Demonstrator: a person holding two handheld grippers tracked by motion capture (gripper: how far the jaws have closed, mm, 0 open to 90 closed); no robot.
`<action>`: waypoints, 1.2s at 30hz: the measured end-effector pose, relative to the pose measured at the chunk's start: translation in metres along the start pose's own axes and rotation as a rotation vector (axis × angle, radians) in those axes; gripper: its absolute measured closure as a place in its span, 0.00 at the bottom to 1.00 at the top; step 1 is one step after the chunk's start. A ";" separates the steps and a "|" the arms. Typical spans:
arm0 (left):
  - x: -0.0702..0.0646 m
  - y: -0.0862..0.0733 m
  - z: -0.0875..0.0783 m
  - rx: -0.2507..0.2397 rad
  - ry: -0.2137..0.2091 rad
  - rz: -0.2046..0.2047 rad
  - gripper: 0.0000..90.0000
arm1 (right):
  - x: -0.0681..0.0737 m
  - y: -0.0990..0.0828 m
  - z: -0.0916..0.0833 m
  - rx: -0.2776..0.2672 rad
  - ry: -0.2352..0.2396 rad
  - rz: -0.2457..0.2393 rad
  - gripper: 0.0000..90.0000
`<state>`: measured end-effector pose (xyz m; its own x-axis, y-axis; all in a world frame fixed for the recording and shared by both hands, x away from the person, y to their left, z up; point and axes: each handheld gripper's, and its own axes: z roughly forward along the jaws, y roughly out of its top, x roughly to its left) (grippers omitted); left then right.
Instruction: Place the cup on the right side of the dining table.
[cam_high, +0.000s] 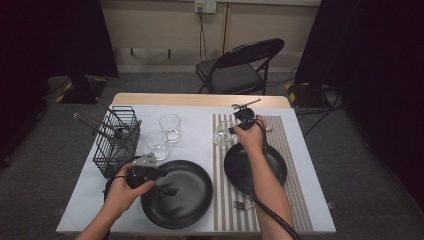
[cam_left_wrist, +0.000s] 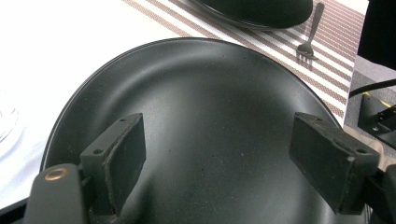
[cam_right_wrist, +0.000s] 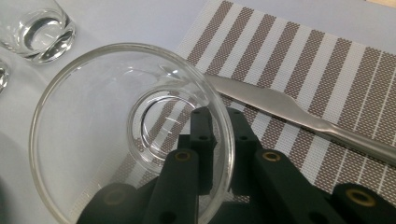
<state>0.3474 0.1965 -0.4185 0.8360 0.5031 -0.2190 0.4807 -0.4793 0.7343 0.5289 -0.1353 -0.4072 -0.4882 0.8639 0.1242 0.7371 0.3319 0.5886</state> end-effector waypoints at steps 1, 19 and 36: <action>0.000 0.000 0.000 0.000 0.001 0.001 0.21 | -0.002 -0.001 0.000 0.000 -0.006 0.003 0.93; 0.000 0.001 0.000 -0.006 -0.001 -0.001 0.20 | -0.007 -0.007 0.000 0.001 -0.032 0.015 0.93; 0.000 0.001 -0.001 -0.012 0.001 -0.003 0.21 | -0.006 -0.006 0.000 0.012 -0.039 0.006 0.93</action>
<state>0.3476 0.1965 -0.4172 0.8341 0.5054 -0.2209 0.4802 -0.4686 0.7415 0.5276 -0.1423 -0.4110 -0.4648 0.8802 0.0961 0.7458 0.3307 0.5783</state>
